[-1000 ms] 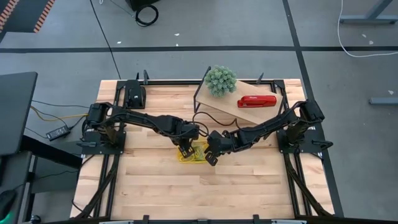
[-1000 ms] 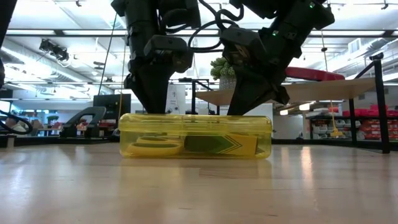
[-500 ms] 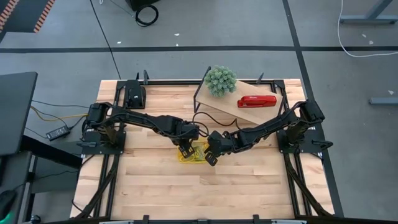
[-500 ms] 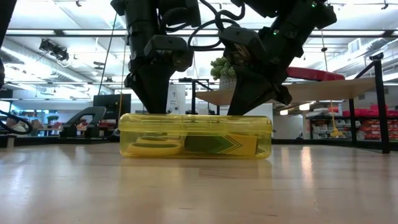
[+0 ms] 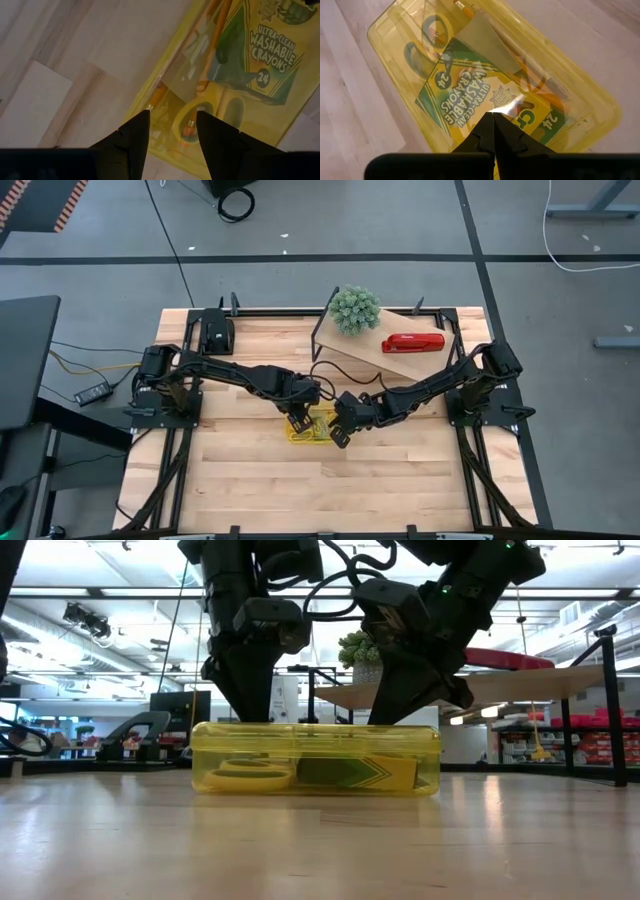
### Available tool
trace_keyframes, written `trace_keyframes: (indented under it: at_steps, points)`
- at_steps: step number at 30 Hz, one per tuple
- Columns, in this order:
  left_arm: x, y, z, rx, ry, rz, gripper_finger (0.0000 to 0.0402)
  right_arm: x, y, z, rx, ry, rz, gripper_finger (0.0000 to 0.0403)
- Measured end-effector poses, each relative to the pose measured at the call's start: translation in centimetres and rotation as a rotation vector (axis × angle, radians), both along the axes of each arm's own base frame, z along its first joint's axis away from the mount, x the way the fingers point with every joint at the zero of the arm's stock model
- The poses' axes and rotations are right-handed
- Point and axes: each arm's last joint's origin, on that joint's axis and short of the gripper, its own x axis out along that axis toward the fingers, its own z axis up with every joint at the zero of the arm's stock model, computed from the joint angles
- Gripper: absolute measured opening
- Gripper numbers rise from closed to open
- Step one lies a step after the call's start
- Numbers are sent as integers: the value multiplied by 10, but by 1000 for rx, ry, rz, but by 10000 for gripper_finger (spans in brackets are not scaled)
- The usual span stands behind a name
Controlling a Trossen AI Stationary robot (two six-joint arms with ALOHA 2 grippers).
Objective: Pack school essentials
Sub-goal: Close the supply box
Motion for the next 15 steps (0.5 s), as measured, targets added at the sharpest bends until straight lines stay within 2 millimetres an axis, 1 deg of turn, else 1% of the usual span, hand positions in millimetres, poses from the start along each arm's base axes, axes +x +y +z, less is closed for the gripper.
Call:
trace_keyframes:
  at_steps: [15]
  points:
    - [0,0,0,-14,4,0,172,0,0,0,27,-5,-40,6]
